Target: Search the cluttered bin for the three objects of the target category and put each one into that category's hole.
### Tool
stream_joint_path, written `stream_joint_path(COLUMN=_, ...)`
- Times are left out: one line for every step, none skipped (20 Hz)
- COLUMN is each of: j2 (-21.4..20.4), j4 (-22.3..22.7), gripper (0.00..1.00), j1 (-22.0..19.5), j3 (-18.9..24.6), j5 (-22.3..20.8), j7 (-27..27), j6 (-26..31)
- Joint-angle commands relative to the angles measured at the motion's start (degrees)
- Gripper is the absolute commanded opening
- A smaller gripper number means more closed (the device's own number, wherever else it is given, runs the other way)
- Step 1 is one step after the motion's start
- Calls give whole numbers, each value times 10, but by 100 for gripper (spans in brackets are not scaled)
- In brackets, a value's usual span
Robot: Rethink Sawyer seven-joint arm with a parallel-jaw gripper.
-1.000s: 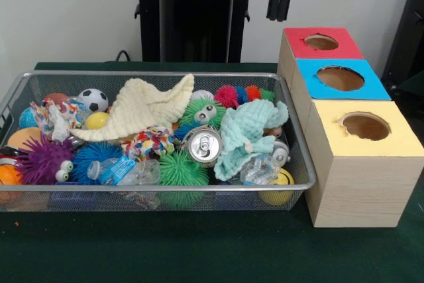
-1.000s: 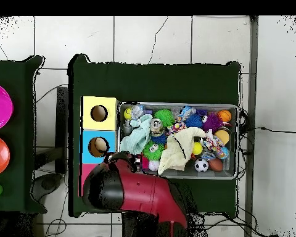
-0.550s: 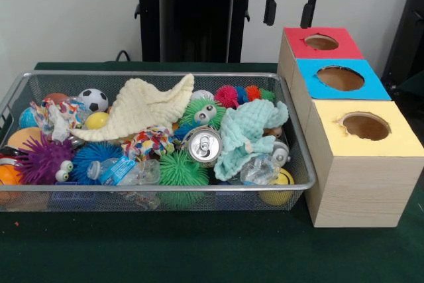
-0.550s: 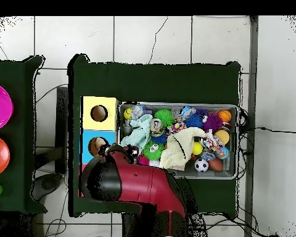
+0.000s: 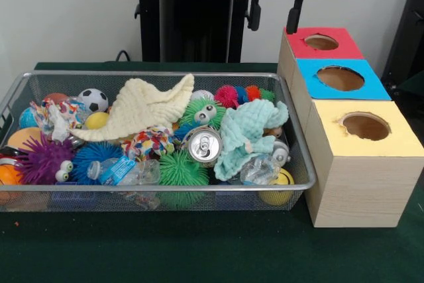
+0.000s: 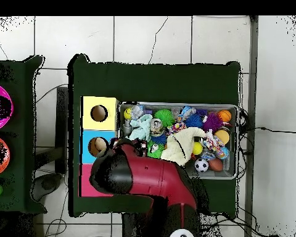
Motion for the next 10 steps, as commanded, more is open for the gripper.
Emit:
stream_joint_path(j2=44, j4=-46, gripper=100, j1=-36, j3=65, j5=-35, j7=-26, j6=63)
stream_joint_path(j2=50, j4=-53, gripper=100, j1=-40, j3=68, j5=-39, j7=-28, j6=62)
stream_joint_path(j2=56, j4=-56, gripper=100, j1=-47, j3=74, j5=-42, j7=-32, j6=59)
stream_joint_path(j2=62, j4=-57, gripper=100, j1=-54, j3=81, j5=-44, j7=-35, j6=53)
stream_joint_path(j2=68, j4=-57, gripper=100, j1=-60, j3=87, j5=-47, j7=-36, j6=45)
stream_joint_path(j2=75, j4=-56, gripper=100, j1=-67, j3=94, j5=-51, j7=-36, j6=37)
stream_joint_path(j2=82, j4=-58, gripper=100, j1=-70, j3=97, j5=-55, j7=-35, j6=29)
stream_joint_path(j2=90, j4=-59, gripper=100, j1=-73, j3=100, j5=-58, j7=-33, j6=21)
stream_joint_path(j2=101, j4=-65, gripper=100, j1=-73, j3=102, j5=-62, j7=-29, j6=19)
stream_joint_path(j2=111, j4=-71, gripper=100, j1=-73, j3=103, j5=-65, j7=-26, j6=16)
